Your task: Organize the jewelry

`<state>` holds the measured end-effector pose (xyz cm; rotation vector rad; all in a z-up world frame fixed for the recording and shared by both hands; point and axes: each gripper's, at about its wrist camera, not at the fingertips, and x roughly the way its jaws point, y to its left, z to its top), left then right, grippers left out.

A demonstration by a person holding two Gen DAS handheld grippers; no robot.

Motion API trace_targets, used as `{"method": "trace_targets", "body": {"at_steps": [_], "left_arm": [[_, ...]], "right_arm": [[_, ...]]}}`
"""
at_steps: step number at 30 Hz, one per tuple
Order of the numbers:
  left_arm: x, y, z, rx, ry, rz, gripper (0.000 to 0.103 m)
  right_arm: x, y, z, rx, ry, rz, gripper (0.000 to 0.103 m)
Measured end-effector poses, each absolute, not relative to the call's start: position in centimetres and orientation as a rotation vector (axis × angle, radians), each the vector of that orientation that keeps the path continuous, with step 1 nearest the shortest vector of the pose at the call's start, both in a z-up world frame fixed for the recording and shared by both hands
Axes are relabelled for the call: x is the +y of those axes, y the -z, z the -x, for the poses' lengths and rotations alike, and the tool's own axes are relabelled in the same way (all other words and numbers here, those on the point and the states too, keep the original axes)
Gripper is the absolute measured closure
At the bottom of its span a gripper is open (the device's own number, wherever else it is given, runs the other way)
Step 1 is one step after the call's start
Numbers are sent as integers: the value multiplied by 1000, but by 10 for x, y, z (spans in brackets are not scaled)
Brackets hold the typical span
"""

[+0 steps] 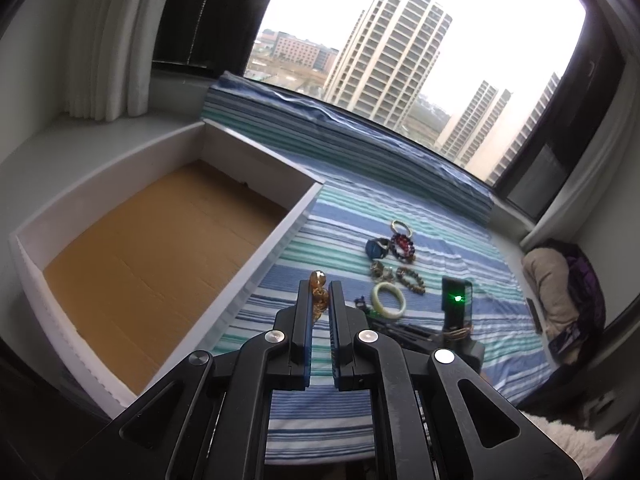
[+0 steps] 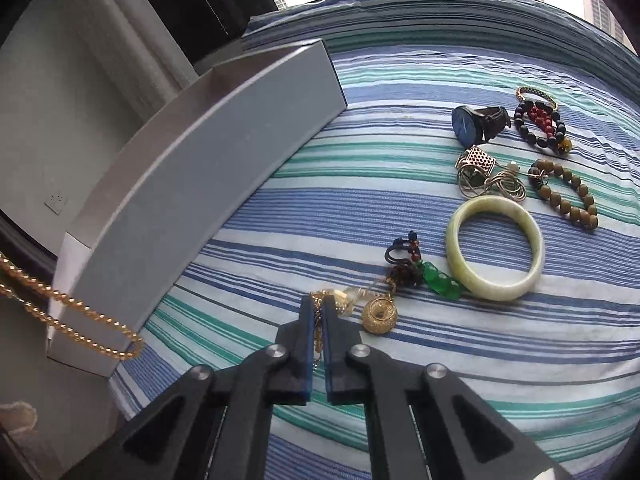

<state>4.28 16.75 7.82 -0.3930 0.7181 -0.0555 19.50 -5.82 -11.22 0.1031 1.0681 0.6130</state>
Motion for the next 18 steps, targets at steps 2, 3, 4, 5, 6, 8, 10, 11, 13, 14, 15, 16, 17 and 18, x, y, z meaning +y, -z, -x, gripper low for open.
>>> {"method": "trace_targets", "body": {"at_steps": [2, 3, 4, 5, 6, 8, 10, 11, 13, 14, 15, 16, 17, 18], "left_arm": [[168, -82, -43, 711, 54, 388, 98], [168, -84, -43, 708, 54, 387, 98], [169, -87, -43, 704, 56, 386, 98], [170, -89, -43, 702, 55, 386, 98], [171, -92, -42, 701, 55, 388, 98], [174, -98, -42, 698, 57, 391, 98], [179, -106, -40, 692, 51, 391, 98], [182, -111, -39, 686, 46, 391, 98], [191, -122, -36, 669, 29, 389, 98], [197, -127, -34, 658, 15, 388, 98], [203, -133, -32, 645, -5, 385, 98], [209, -139, -31, 633, -27, 382, 98], [215, -144, -30, 621, -48, 377, 98], [220, -148, -29, 611, -68, 373, 98]], "right_arm": [[-70, 88, -194, 1059, -651, -146, 100], [-73, 75, -192, 1043, -664, -148, 100], [-71, 60, -192, 1029, -680, -149, 100], [-73, 48, -191, 1017, -699, -154, 100], [-73, 35, -190, 1008, -719, -158, 100], [-72, 12, -190, 987, -757, -166, 100], [-68, -13, -187, 958, -795, -159, 100], [-62, -23, -186, 944, -819, -154, 100], [-49, -45, -181, 914, -870, -148, 100], [-42, -56, -179, 897, -895, -145, 100], [-34, -66, -178, 883, -920, -141, 100], [-25, -76, -176, 870, -946, -141, 100], [-17, -85, -176, 856, -969, -140, 100], [-7, -94, -176, 840, -989, -134, 100]]}}
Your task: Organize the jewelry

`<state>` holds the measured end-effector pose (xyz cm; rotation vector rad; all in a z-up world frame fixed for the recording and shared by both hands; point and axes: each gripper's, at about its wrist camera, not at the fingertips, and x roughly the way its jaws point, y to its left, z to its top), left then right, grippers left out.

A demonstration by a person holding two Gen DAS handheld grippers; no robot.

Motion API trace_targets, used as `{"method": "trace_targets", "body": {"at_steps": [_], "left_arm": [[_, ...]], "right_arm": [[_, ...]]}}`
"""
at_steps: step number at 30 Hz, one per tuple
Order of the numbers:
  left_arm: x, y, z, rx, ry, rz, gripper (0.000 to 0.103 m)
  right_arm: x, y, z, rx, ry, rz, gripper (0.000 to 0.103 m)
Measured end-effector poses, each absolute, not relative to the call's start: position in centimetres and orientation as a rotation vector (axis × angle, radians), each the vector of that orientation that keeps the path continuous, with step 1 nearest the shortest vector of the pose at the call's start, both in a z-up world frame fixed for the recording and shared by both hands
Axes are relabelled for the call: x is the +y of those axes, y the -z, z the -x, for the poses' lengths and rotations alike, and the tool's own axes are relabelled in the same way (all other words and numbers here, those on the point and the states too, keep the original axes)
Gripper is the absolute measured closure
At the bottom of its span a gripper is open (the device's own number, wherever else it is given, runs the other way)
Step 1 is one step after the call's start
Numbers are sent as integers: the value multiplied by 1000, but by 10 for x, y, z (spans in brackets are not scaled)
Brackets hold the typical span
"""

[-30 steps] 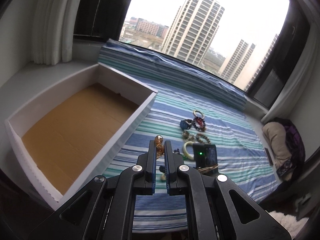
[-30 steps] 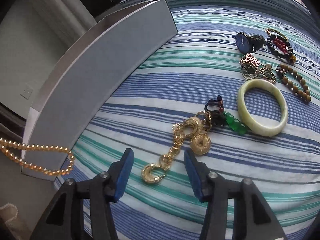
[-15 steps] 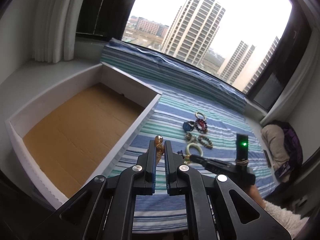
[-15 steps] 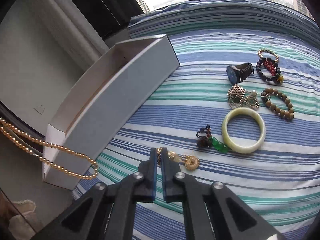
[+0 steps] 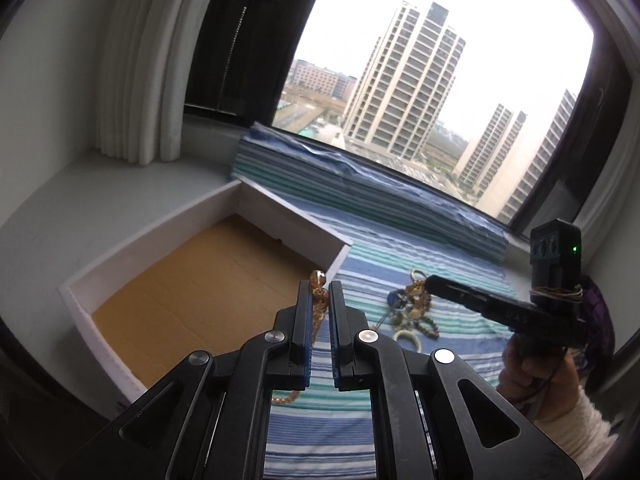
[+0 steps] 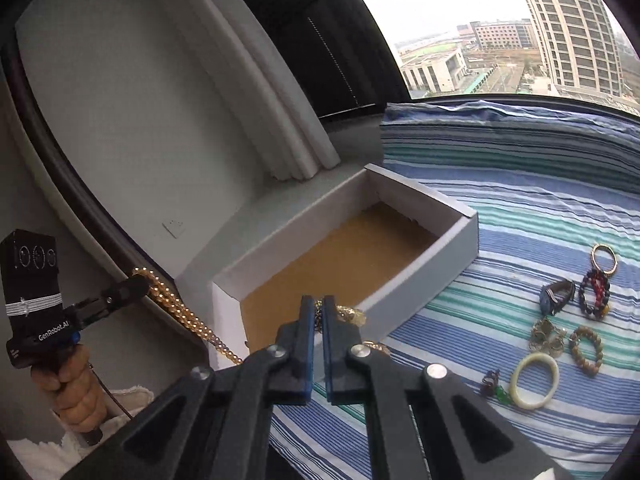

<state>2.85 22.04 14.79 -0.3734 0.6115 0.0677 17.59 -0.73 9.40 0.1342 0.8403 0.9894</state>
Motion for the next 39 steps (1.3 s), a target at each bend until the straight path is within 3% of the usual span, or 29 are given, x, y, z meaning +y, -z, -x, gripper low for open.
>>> {"method": "trace_targets", "body": {"at_steps": [7, 17, 18, 20, 21, 22, 24, 29, 33, 39], "left_arm": [[254, -137, -33, 607, -190, 363, 98], [291, -19, -68, 821, -377, 356, 96], [292, -12, -67, 838, -405, 348, 92], [295, -4, -63, 850, -448, 340, 60], [296, -3, -59, 838, -467, 335, 51], [294, -5, -54, 821, -483, 325, 40], [289, -12, -47, 789, -494, 293, 34], [258, -34, -32, 667, -461, 239, 10], [219, -46, -24, 568, -403, 218, 4], [164, -42, -41, 585, -270, 199, 2]], "right_arm": [[66, -117, -177, 791, -1082, -75, 100], [164, -19, -201, 977, -1068, 79, 96], [168, -11, -203, 989, -1043, 100, 96], [167, -2, -208, 997, -1006, 93, 79], [163, -1, -211, 998, -998, 75, 67], [158, -3, -212, 991, -991, 58, 65], [145, -11, -209, 968, -988, 41, 64], [105, -32, -192, 875, -931, 27, 40], [61, -47, -173, 781, -839, 37, 26], [-14, -60, -138, 632, -684, 117, 23]]}}
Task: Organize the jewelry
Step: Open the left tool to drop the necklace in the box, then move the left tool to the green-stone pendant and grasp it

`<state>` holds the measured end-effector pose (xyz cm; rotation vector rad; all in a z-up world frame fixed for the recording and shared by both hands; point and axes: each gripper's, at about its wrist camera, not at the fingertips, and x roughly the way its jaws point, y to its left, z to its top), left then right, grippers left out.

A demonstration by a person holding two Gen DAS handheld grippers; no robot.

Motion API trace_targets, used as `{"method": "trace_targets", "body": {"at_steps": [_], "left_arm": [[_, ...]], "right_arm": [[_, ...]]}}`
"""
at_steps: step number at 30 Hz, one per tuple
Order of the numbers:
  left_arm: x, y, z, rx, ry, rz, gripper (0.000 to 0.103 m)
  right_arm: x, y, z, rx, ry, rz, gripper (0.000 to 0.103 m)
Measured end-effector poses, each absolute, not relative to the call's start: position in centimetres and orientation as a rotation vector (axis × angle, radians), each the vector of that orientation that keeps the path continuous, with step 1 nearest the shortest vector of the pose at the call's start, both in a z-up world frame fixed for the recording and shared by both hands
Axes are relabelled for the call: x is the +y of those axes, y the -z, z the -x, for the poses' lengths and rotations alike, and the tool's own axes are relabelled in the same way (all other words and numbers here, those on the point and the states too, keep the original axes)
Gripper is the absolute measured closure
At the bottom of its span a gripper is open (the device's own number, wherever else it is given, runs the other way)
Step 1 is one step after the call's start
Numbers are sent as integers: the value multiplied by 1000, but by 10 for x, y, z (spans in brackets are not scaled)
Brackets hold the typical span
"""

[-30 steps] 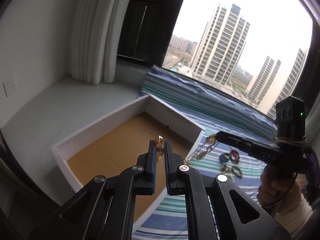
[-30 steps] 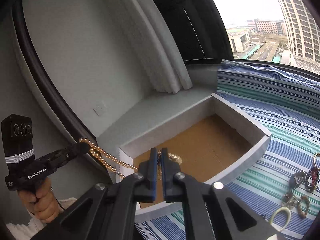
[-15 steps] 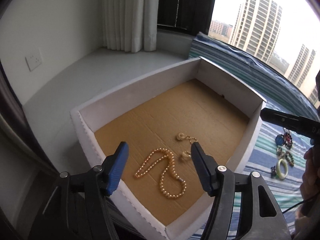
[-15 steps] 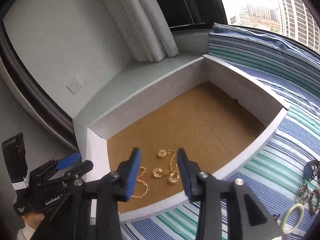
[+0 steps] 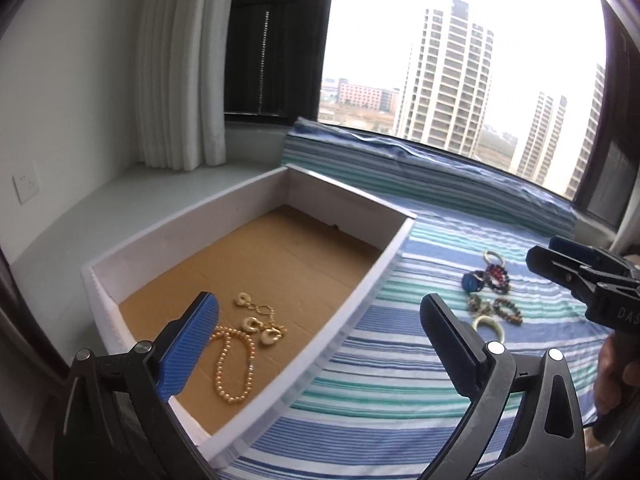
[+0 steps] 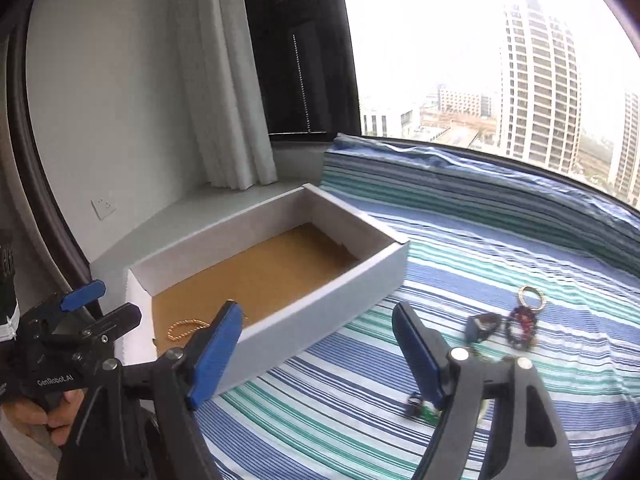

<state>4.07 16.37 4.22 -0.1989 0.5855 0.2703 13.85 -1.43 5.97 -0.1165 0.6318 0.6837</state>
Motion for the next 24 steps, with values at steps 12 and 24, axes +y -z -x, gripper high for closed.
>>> {"method": "trace_targets", "body": {"at_steps": [12, 24], "left_arm": [[64, 7, -65, 753, -64, 176, 2], [3, 42, -54, 859, 36, 45, 2]], "right_arm": [[-148, -29, -106, 616, -472, 69, 22], [-219, 26, -74, 650, -272, 103, 22]]}}
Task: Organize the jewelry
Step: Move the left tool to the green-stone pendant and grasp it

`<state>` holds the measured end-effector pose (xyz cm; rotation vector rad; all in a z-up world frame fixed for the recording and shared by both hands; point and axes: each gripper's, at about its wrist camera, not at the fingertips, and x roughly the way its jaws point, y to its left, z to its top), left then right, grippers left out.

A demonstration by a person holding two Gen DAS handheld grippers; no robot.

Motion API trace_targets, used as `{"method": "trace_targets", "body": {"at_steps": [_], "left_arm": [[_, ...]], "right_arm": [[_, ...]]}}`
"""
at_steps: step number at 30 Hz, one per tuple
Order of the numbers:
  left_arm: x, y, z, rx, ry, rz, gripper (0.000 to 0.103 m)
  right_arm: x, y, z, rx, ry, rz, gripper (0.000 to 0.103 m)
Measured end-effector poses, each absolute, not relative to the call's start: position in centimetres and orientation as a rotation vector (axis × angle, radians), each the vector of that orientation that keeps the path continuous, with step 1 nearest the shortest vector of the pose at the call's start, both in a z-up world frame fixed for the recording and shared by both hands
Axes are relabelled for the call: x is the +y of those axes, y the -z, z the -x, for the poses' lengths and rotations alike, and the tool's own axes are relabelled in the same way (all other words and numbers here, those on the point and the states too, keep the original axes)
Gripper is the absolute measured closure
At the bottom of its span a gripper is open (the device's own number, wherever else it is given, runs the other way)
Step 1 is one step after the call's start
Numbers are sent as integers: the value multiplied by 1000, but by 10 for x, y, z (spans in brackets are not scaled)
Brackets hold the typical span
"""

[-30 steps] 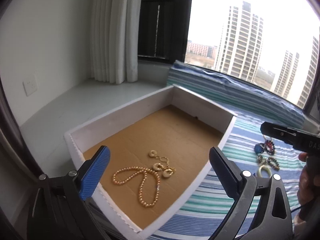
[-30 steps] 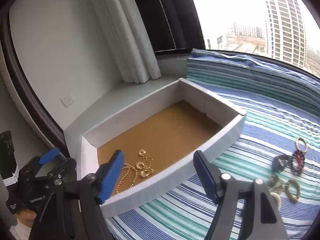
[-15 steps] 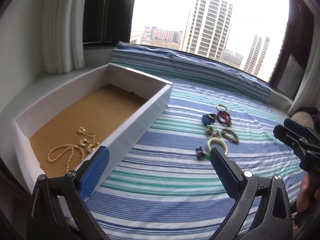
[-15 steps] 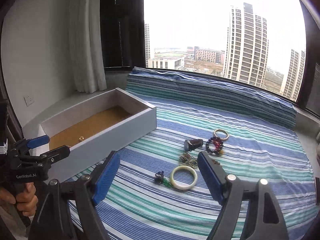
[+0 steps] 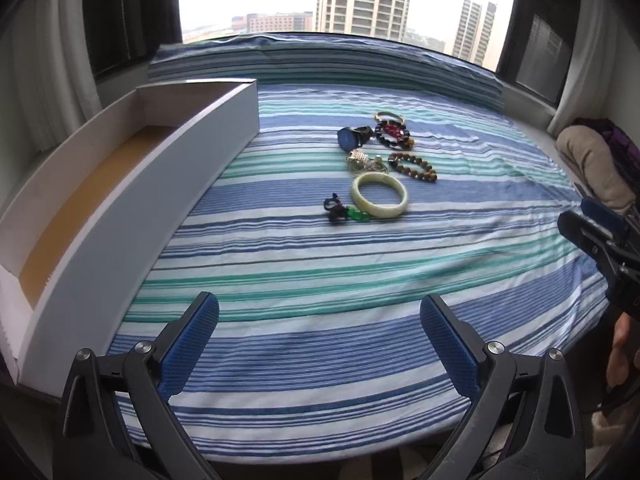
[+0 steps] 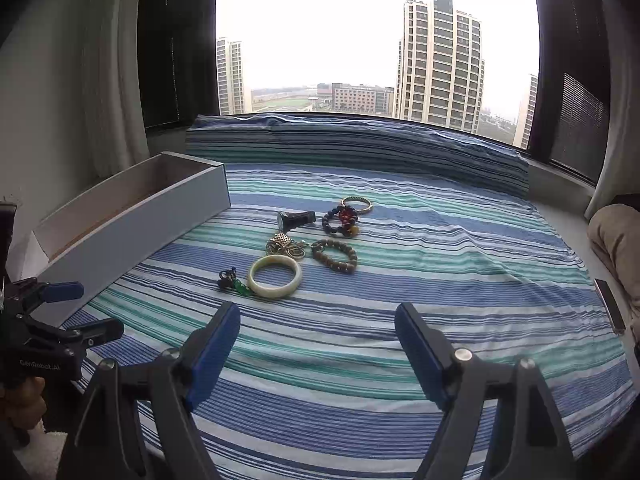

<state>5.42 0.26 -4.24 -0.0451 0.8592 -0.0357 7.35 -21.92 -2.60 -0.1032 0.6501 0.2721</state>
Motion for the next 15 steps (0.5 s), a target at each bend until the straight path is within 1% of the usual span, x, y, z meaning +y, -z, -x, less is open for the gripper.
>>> {"method": "trace_targets", "body": {"at_steps": [5, 7, 15], "left_arm": [[-2, 38, -55, 841, 72, 70, 2], [-4, 40, -56, 854, 76, 68, 2], [-3, 49, -55, 879, 45, 38, 2]], "right_arm": [[-228, 38, -61, 693, -251, 105, 21], [-227, 44, -58, 715, -253, 103, 18], [-218, 63, -52, 787, -287, 103, 17]]}}
